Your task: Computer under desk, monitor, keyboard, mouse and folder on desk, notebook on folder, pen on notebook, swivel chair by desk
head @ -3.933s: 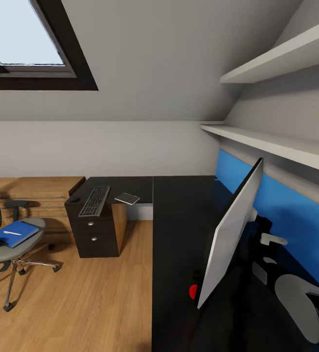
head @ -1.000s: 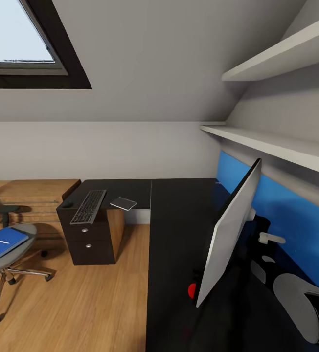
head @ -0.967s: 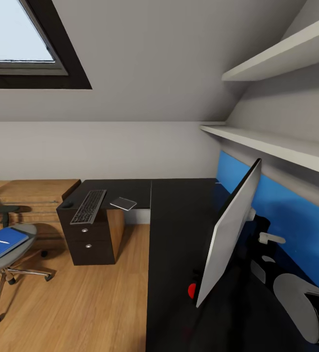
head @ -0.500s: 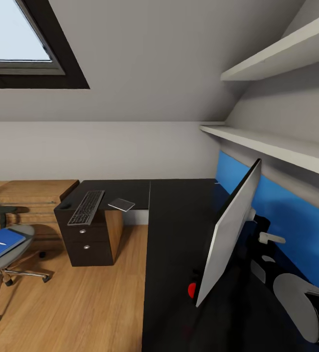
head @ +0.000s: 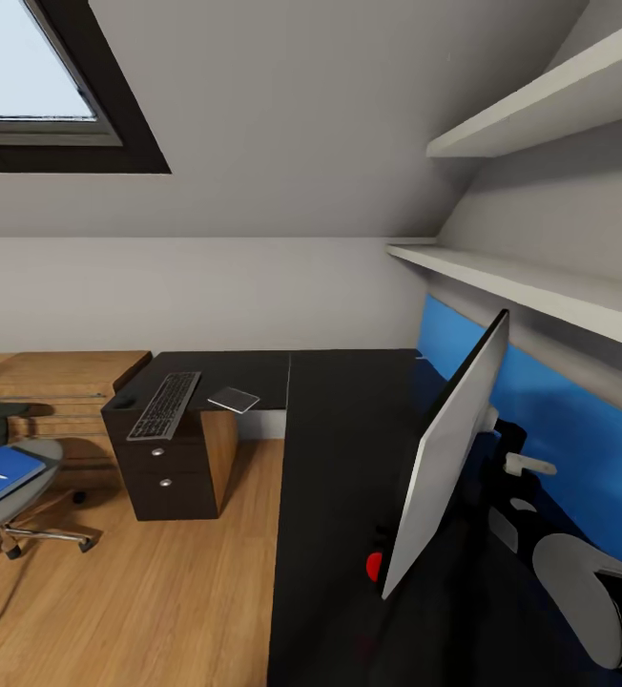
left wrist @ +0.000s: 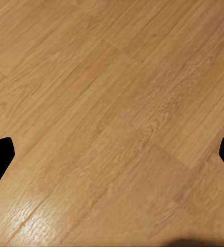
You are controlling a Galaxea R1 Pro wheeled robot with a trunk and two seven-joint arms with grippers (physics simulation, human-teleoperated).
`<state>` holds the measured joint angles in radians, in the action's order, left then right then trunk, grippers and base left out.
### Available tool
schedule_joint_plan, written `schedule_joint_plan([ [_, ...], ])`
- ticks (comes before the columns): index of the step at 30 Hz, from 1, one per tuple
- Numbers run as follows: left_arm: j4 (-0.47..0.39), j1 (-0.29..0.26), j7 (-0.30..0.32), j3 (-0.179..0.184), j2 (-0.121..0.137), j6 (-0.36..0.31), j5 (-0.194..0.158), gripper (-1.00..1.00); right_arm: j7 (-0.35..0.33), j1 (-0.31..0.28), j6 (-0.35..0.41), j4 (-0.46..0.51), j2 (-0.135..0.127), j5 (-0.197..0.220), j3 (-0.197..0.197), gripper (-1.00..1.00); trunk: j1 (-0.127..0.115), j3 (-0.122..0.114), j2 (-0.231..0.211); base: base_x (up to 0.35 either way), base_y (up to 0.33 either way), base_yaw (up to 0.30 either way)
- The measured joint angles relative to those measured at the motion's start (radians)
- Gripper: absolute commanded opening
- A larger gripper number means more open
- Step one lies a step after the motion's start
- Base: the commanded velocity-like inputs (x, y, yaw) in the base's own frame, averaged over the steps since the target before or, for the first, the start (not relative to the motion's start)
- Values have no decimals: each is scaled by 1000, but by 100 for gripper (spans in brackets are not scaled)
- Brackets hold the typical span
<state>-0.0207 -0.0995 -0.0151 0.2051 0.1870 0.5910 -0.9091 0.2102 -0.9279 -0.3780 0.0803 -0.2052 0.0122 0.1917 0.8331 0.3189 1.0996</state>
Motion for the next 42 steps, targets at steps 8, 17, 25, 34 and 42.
schedule_joint_plan([
  [8,0,0,0,0,0,0,0,100,0,0,0,0,0,1,0,-100,0,0,0,5,-16,0],
  [17,1,0,0,0,0,2,0,100,3,0,-5,-4,-1,15,-14,-100,0,0,0,67,-24,0],
  [25,1,0,0,0,0,2,0,100,3,0,-5,-4,-1,15,-13,-100,0,0,0,20,-7,0],
  [34,1,0,0,0,0,2,0,100,3,0,-5,-3,-1,14,-12,-100,0,0,0,1,0,0],
  [42,1,0,0,0,0,2,0,100,6,1,29,-89,0,14,6,100,0,0,0,0,0,0],
])
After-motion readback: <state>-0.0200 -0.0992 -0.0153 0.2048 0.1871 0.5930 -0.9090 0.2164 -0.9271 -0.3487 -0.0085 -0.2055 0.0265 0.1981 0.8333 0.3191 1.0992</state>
